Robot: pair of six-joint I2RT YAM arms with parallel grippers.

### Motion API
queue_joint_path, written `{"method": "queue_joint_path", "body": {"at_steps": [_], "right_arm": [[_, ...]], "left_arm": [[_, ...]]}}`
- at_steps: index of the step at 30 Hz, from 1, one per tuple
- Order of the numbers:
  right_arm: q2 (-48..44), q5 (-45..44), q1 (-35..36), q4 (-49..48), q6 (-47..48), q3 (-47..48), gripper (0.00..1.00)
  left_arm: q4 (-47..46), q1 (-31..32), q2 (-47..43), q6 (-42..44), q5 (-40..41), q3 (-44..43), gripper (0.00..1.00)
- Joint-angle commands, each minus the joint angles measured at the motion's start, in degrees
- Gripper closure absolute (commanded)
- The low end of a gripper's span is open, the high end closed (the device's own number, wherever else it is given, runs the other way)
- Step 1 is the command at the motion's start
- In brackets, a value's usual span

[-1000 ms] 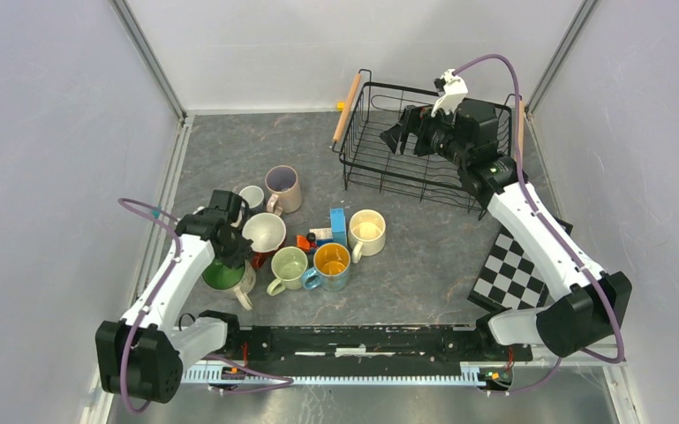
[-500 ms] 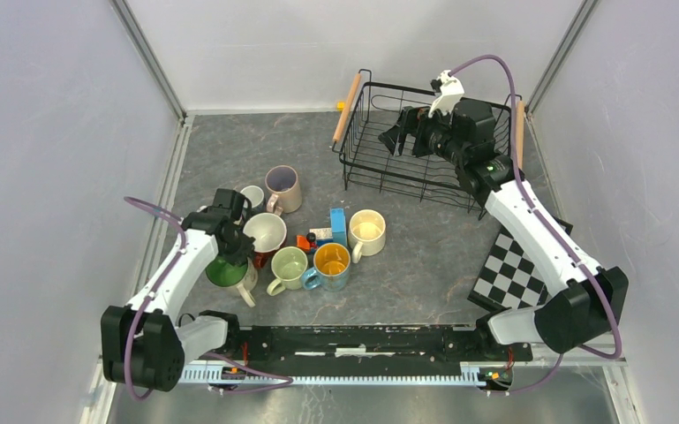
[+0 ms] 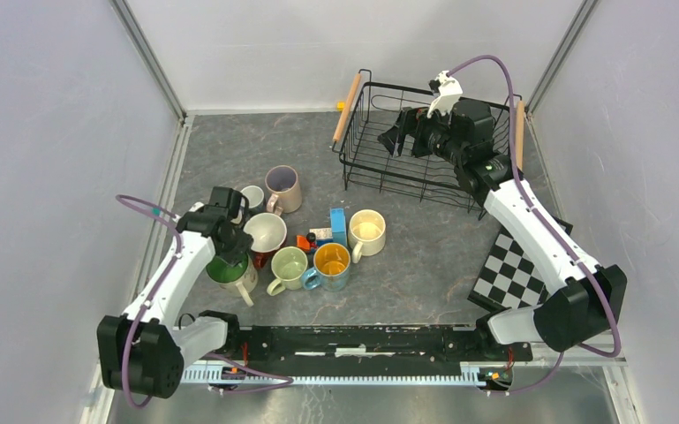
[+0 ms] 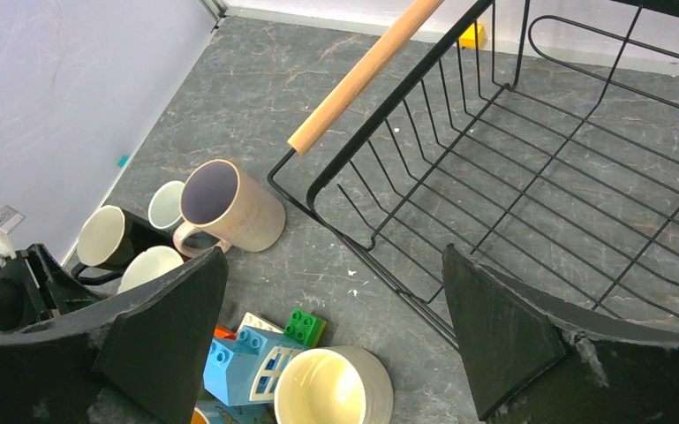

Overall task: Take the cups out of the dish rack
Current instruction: Place the cup at the center of the board.

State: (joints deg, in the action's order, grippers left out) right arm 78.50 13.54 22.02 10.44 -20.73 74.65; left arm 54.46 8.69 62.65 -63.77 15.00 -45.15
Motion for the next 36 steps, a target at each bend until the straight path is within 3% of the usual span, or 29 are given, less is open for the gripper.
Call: {"method": "queue_joint_path", "body": {"at_steps": [1, 7, 12, 18, 36], "right_arm": [[-0.28, 1.03, 0.24, -2.08, 0.47, 0.98, 0.02], [-0.28, 0.85, 0.38, -2.05, 0.42, 0.85, 0.02], [-0.2, 0.06, 0.57, -1.92, 0.19, 1.11, 0.02], [0.38, -1.89, 0.59, -0.15, 0.49, 2.55, 0.02], [3.15, -12.93, 0.72, 9.88, 3.34, 8.88, 0.02]], "left_arm": [[1.06, -0.22, -1.89, 0.35, 2.59, -3.15, 0.52], [3.13, -0.22, -4.18, 5.92, 2.36, -8.49, 0.32], [3.77, -0.12, -6.08, 10.88, -0.17, -13.85, 0.0], [2.49, 1.54, -5.69, 17.34, -4.48, -21.1, 0.0], [-6.54, 21.14, 5.26, 33.4, -14.23, -39.79, 0.0]]}}
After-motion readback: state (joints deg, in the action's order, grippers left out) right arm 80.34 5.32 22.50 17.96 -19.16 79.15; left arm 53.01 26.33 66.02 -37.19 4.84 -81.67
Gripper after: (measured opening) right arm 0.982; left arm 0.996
